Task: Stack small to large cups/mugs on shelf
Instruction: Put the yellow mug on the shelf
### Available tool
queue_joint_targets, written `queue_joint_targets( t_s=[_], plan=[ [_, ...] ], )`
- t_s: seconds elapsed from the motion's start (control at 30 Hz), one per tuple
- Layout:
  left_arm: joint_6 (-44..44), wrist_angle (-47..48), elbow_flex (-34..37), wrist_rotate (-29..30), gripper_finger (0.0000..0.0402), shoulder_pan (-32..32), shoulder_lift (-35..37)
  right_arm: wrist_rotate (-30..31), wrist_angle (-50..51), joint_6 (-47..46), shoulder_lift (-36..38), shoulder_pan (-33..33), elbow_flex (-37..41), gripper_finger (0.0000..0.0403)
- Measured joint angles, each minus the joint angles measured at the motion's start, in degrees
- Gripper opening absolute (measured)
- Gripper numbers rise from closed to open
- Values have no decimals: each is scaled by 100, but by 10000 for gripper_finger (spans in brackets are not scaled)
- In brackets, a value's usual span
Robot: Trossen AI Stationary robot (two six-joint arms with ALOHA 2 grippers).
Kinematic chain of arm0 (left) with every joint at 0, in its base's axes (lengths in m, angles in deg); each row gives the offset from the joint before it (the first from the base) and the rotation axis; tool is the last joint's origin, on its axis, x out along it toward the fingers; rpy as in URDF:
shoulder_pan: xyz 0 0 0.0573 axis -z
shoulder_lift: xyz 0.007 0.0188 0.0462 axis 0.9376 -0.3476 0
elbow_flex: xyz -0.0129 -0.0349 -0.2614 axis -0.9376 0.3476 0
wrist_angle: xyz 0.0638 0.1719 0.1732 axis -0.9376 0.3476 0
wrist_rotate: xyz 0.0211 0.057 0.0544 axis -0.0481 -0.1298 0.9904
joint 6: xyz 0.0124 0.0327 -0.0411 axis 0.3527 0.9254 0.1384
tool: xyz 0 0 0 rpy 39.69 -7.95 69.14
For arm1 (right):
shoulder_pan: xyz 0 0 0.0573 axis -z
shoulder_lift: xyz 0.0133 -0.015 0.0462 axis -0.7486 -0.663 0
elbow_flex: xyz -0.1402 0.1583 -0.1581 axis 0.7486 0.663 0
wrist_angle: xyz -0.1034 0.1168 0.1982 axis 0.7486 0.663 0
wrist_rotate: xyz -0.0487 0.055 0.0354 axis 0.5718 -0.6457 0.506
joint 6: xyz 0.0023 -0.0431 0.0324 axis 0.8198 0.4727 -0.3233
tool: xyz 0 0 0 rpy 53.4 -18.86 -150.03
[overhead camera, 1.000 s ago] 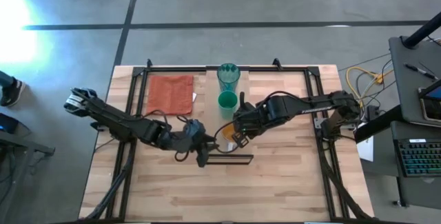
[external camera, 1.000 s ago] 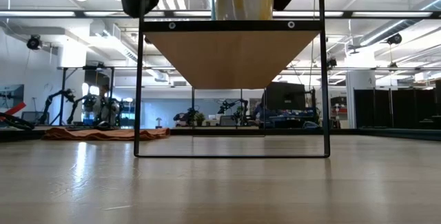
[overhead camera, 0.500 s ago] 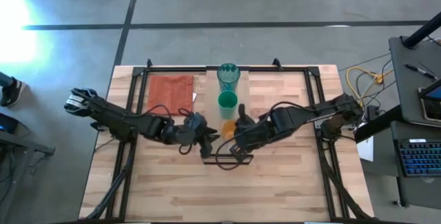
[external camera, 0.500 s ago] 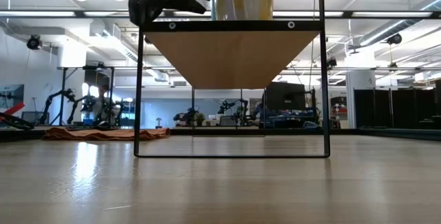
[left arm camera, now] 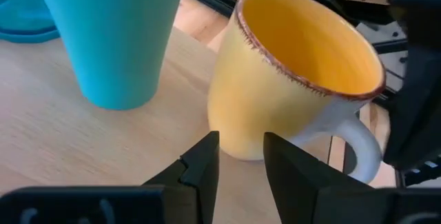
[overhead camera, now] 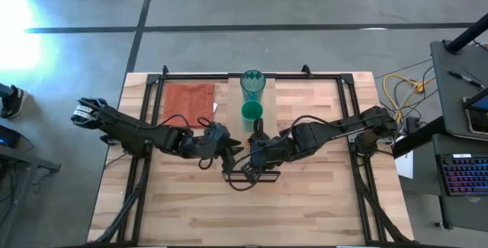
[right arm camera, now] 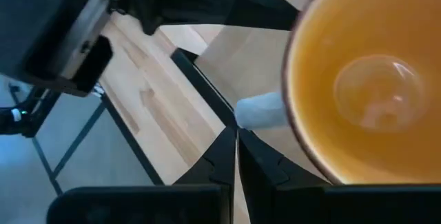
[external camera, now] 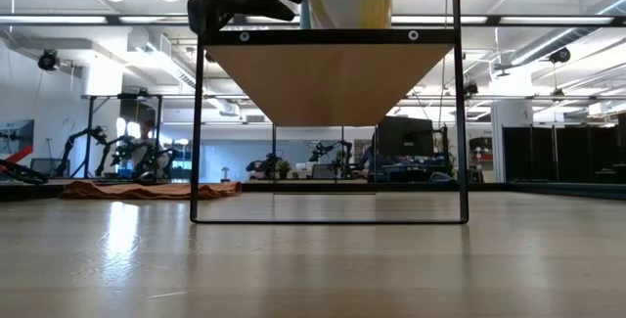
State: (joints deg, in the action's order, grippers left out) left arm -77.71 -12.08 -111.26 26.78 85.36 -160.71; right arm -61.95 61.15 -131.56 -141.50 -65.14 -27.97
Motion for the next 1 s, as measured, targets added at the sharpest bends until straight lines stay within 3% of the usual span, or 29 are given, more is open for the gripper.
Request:
queue_joint_targets(
  t_s=[0.23, 0.33, 0.57, 0.63, 0.77, 1.0],
  plan=[
    [-27, 712, 33, 110, 99, 6, 227, 45, -146, 422, 105, -127, -283, 11],
    [-58, 939, 31, 121, 99, 102, 438, 431, 90, 574, 148, -249, -678, 11],
    [-523, 822, -8, 96, 99, 664, 768, 1961, 2927, -394, 155, -450, -1593, 11],
    [-628, 634, -12, -28, 99, 799, 769, 2014, 3504, -686, 162, -442, -1676, 11],
    [-632, -233, -11, -518, 99, 920, 632, 1953, 3426, -582, 215, -245, -1518, 11],
    [-630, -861, -252, -908, 99, 916, 275, 1949, 3438, -194, 254, 470, -1022, 11]
  ],
)
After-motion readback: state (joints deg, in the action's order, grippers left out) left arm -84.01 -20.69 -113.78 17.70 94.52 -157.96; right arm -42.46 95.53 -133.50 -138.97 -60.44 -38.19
